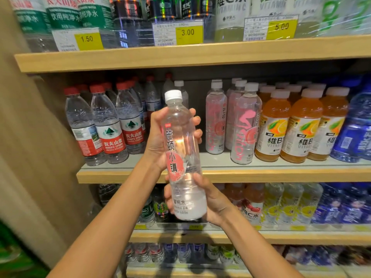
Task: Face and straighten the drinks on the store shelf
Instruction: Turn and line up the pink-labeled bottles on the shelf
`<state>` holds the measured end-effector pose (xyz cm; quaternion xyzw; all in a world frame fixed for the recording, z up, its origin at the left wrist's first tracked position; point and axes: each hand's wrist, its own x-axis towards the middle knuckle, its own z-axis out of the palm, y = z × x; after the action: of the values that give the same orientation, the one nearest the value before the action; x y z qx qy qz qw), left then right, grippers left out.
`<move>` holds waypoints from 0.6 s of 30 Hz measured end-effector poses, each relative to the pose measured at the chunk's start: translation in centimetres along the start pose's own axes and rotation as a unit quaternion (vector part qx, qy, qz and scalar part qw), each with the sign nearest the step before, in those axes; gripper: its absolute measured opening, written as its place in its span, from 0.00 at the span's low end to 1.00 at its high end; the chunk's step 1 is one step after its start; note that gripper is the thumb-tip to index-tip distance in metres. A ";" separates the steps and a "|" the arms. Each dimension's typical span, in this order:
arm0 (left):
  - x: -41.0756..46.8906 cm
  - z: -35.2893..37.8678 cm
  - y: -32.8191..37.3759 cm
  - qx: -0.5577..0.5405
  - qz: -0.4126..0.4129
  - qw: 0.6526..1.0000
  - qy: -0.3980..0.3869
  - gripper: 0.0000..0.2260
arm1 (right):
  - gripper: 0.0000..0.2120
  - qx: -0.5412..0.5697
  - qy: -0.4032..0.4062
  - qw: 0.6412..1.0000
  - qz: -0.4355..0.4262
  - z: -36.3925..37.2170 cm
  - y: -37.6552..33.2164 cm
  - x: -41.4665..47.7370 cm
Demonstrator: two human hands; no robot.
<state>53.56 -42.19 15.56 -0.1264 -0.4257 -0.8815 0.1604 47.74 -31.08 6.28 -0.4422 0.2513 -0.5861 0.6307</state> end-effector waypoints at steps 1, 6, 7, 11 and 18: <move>0.0 -0.2 -0.2 -0.002 -0.003 1.000 0.006 0.24 | 0.33 -0.004 0.018 1.000 -0.006 0.0 0.1 -0.2; -0.5 -0.7 -0.8 0.133 0.011 0.981 0.141 0.27 | 0.28 -0.100 0.144 0.983 -0.055 -0.1 0.0 -1.2; -0.6 -0.8 -0.9 0.172 0.022 0.969 0.174 0.26 | 0.26 -0.128 0.175 0.974 -0.064 -0.1 -0.2 -1.4; -1.1 -1.2 -1.4 0.342 0.103 0.892 0.277 0.18 | 0.24 -0.263 0.300 0.909 -0.123 -0.4 -0.9 -1.7; -0.2 0.6 -3.2 0.410 0.147 0.834 0.339 0.18 | 0.23 -0.449 0.458 0.751 -0.156 -1.1 0.8 -1.0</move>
<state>52.54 -39.81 13.57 0.1968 -0.6437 -0.5798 0.4591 47.06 -30.45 4.93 -0.3863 0.6719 -0.6282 0.0687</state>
